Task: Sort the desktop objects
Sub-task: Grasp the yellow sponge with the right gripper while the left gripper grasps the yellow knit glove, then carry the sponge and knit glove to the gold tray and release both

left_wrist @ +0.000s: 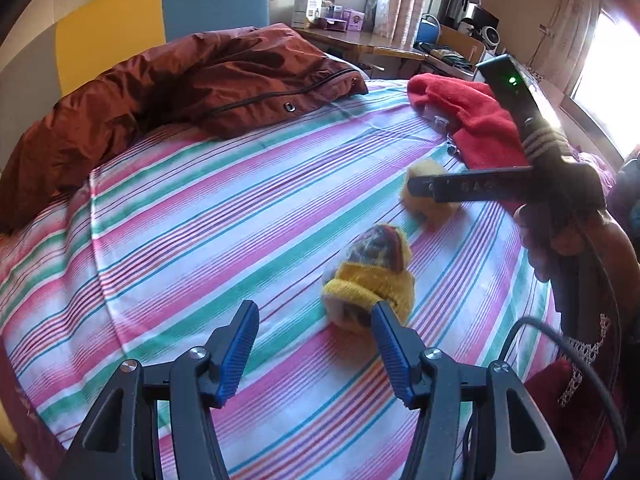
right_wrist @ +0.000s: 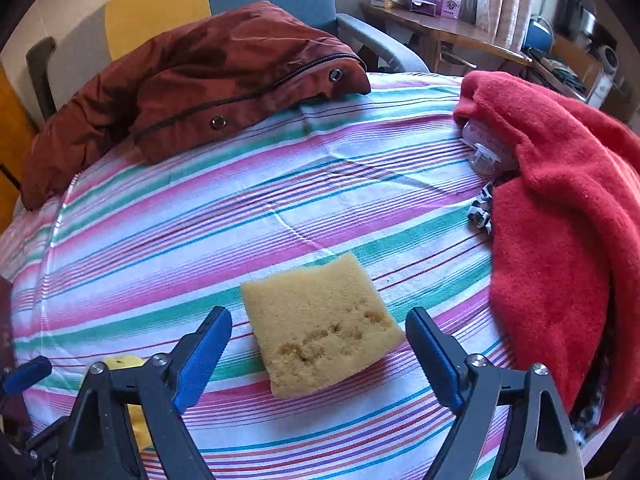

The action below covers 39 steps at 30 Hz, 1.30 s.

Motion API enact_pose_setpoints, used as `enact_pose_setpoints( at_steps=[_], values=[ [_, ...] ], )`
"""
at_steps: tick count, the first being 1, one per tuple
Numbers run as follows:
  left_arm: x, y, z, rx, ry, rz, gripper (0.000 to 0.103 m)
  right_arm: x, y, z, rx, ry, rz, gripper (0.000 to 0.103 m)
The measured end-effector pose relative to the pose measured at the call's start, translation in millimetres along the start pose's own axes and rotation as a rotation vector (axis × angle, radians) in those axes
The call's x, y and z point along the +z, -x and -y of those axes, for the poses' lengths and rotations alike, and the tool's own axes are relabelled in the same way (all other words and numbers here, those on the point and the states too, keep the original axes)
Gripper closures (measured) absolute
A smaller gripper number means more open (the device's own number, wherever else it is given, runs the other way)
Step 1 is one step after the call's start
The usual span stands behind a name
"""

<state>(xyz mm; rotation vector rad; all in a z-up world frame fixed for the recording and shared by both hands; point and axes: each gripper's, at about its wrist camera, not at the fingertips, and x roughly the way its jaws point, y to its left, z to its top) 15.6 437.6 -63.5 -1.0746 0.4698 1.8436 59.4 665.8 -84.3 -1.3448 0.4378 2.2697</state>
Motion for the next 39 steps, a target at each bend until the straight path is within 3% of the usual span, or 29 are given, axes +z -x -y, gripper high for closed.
enact_pose_setpoints(
  at_steps=[6, 20, 23, 24, 30, 39],
  values=[
    [8.9, -9.7, 12.2, -0.038, -0.053, 0.011, 0.043, -1.4, -2.2, -2.8, -0.027, 0.023, -0.009, 0.028],
    [20.3, -51.9, 30.5, -0.050, -0.112, -0.036, 0.039, -1.3, -7.6, -5.0, -0.037, 0.023, -0.025, 0.028],
    [18.9, -59.7, 33.6, -0.054, -0.109, -0.049, 0.041, -1.8, -8.1, -6.4, -0.051, 0.036, -0.020, 0.030],
    [18.0, -60.8, 34.5, -0.056, -0.109, -0.050, 0.047, -2.0, -8.0, -7.1, -0.057, 0.042, -0.017, 0.031],
    [7.0, -50.9, 41.2, -0.005, -0.138, -0.003, 0.057, -3.7, -8.2, -12.6, -0.073, 0.080, -0.008, 0.034],
    [-19.5, -24.0, 11.8, 0.121, 0.000, 0.045, 0.058, -7.2, -2.9, -29.5, 0.026, 0.140, 0.016, 0.035]
  ],
)
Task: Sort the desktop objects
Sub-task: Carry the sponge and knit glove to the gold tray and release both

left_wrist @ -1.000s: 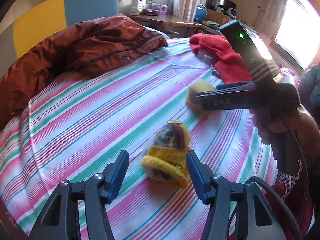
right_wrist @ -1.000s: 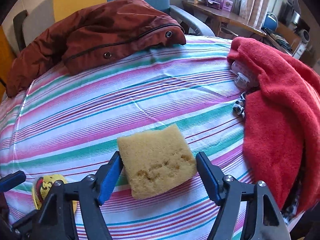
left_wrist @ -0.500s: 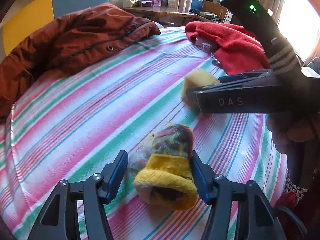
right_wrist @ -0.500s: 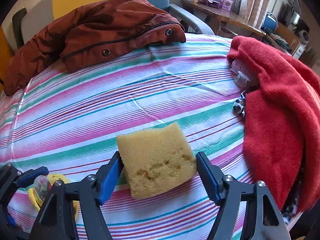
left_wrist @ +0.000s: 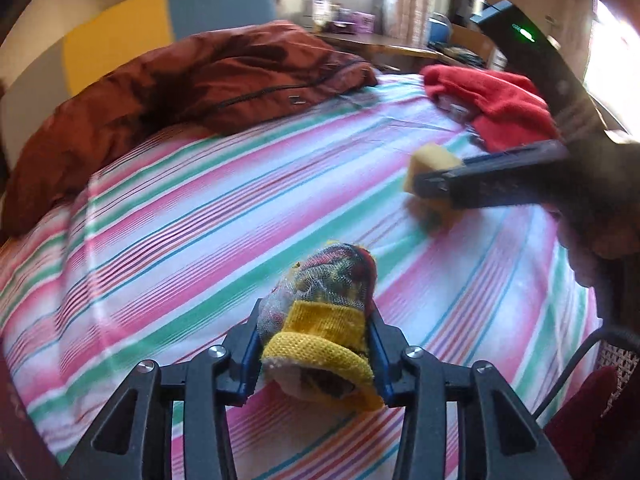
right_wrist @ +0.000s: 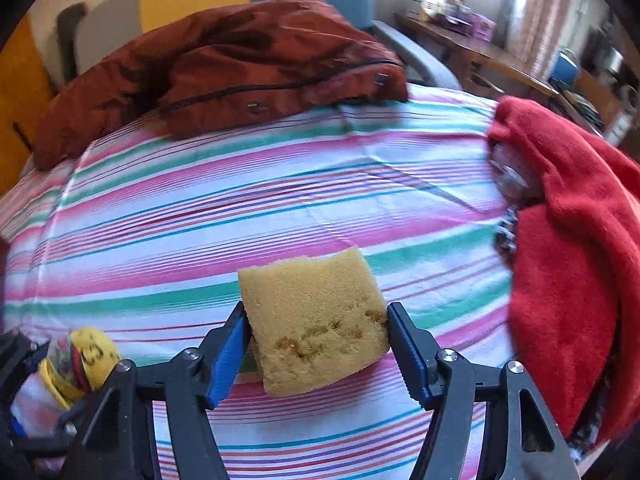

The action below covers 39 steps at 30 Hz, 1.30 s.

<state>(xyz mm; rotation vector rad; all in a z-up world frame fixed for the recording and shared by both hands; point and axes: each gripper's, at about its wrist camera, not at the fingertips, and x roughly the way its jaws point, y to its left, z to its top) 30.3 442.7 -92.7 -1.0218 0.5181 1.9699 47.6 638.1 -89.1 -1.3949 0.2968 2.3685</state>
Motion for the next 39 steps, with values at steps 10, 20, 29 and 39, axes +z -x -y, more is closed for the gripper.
enact_pose_setpoints(
  at_steps=[10, 20, 29, 39],
  values=[
    [-32.4, 26.0, -42.9, 0.131, 0.122, 0.006, 0.058, -8.4, 1.9, -37.8, 0.105, 0.138, -0.011, 0.035],
    [-52.5, 41.4, -59.5, 0.175, 0.152, 0.006, 0.058, -14.2, 5.5, -63.0, 0.170, 0.181, -0.032, 0.036],
    [-58.5, 54.5, -62.4, 0.178, 0.157, 0.029, 0.059, -23.5, 10.8, -99.1, 0.155, 0.206, -0.083, 0.035],
    [-51.6, 111.5, -74.3, 0.191, 0.183, 0.158, 0.060, -34.1, 28.4, -136.4, 0.235, 0.184, -0.069, 0.037]
  ],
)
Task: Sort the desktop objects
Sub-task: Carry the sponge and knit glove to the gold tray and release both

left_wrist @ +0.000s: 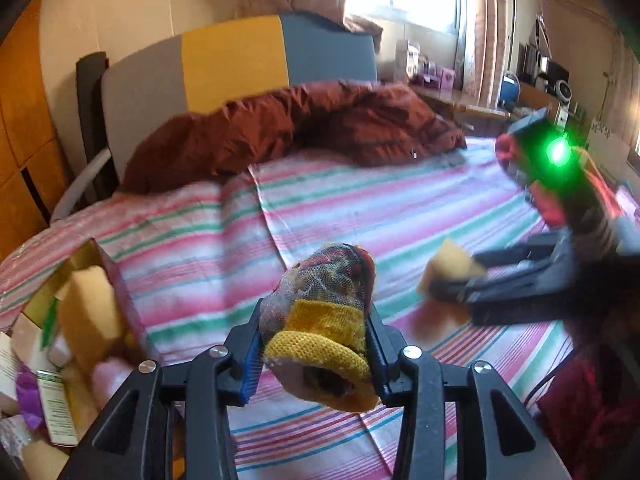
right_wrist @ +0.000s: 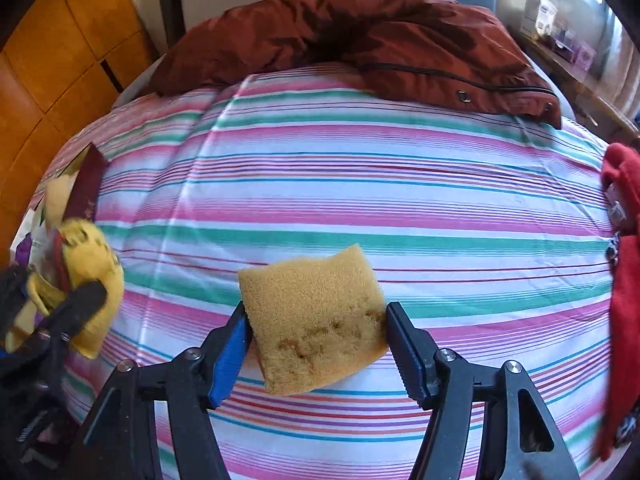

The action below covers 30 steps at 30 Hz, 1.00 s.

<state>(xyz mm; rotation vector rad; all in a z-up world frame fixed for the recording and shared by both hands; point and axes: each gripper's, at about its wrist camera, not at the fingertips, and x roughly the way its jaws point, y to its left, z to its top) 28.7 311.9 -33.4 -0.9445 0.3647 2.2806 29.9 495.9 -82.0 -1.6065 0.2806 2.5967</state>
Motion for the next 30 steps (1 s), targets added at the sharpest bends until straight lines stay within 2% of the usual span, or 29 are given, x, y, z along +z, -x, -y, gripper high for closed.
enact_pose_setpoints(
  at_steps=[5, 9, 18, 30],
  values=[
    [5.6, 23.9, -13.0, 0.022, 0.021, 0.049, 0.060, -4.3, -7.1, -24.9, 0.006, 0.026, -0.030, 0.037],
    [6.0, 37.5, -26.1, 0.039, 0.050, 0.069, 0.060, -5.4, -2.7, -35.3, 0.018, 0.010, -0.019, 0.037],
    [-2.7, 62.4, -66.4, 0.112, 0.125, 0.083, 0.060, -8.8, 32.6, -62.4, 0.072, -0.057, 0.100, 0.037],
    [-26.5, 82.5, -143.6, 0.266, 0.272, 0.059, 0.059, 6.9, 58.9, -143.3, 0.223, 0.051, 0.216, 0.037]
  ],
)
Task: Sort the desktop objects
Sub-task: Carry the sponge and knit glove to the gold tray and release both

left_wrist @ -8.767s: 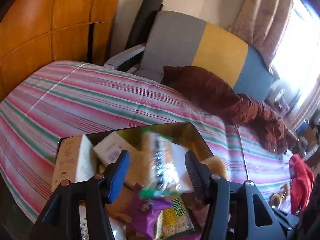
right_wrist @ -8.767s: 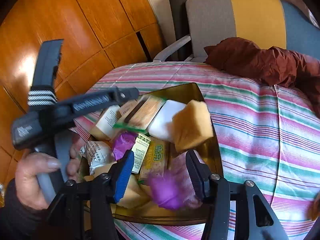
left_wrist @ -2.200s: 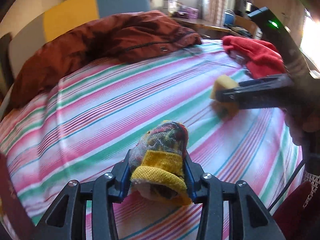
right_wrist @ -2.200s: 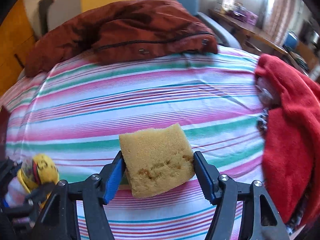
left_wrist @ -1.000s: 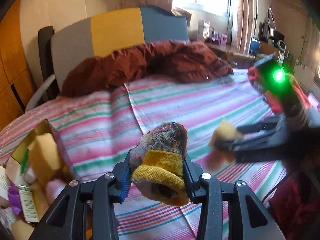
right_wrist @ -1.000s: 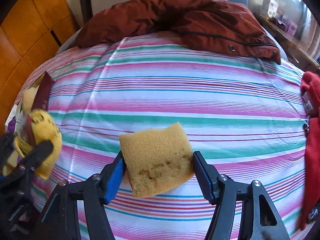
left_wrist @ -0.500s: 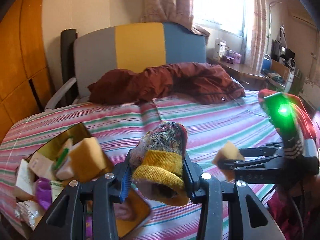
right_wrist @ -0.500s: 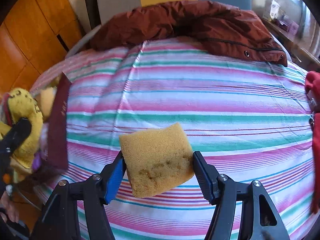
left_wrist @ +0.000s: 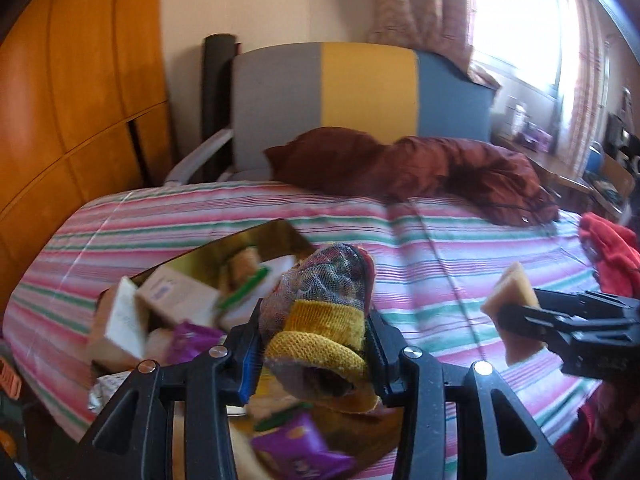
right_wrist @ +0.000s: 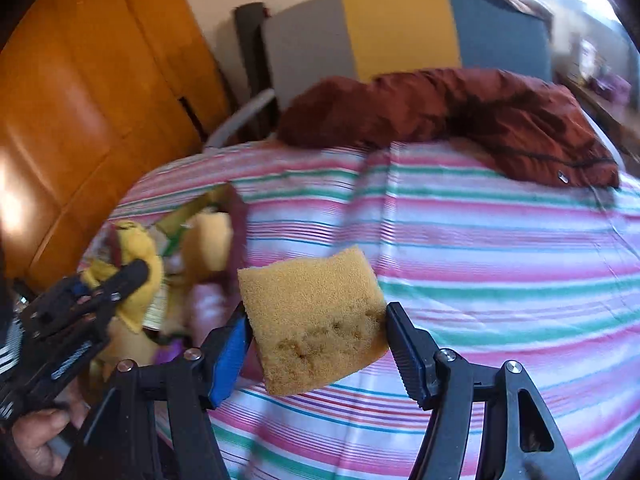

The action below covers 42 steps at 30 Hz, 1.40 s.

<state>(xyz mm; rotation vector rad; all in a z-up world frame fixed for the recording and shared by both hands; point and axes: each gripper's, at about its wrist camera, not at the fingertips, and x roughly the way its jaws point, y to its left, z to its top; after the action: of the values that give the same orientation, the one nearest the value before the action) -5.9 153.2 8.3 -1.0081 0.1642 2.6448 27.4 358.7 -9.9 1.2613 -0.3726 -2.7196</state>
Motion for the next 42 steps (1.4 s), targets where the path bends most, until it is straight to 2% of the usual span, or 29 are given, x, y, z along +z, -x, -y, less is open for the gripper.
enact_pose_setpoints(
  at_steps=[5, 10, 20, 27, 37, 40, 42],
  values=[
    [-0.8, 2.2, -27.8, 0.060, 0.043, 0.001, 0.059, -0.1, -6.4, -39.6, 0.075, 0.078, 0.016, 0.036],
    [-3.3, 1.1, -50.3, 0.103, 0.085, -0.003, 0.059, -4.5, -17.0, -78.6, 0.111, 0.179, 0.006, 0.036],
    [-8.3, -3.8, -82.1, 0.151, 0.148, -0.023, 0.057, -13.8, -34.0, -129.8, 0.117, 0.328, -0.005, 0.036],
    [-9.5, -15.9, -91.6, 0.163, 0.167, -0.059, 0.056, -22.8, -49.3, -147.4, 0.106, 0.401, -0.030, 0.034],
    [-9.2, -27.0, -94.8, 0.177, 0.173, -0.085, 0.049, -25.2, -69.2, -149.0, 0.095, 0.393, -0.059, 0.031],
    [-8.1, -27.5, -96.2, 0.175, 0.177, -0.085, 0.045, -25.0, -71.9, -148.3, 0.104, 0.384, -0.060, 0.028],
    [-7.4, -27.4, -97.9, 0.161, 0.187, -0.087, 0.043, -24.6, -73.3, -147.0, 0.114, 0.373, -0.062, 0.020]
  ],
)
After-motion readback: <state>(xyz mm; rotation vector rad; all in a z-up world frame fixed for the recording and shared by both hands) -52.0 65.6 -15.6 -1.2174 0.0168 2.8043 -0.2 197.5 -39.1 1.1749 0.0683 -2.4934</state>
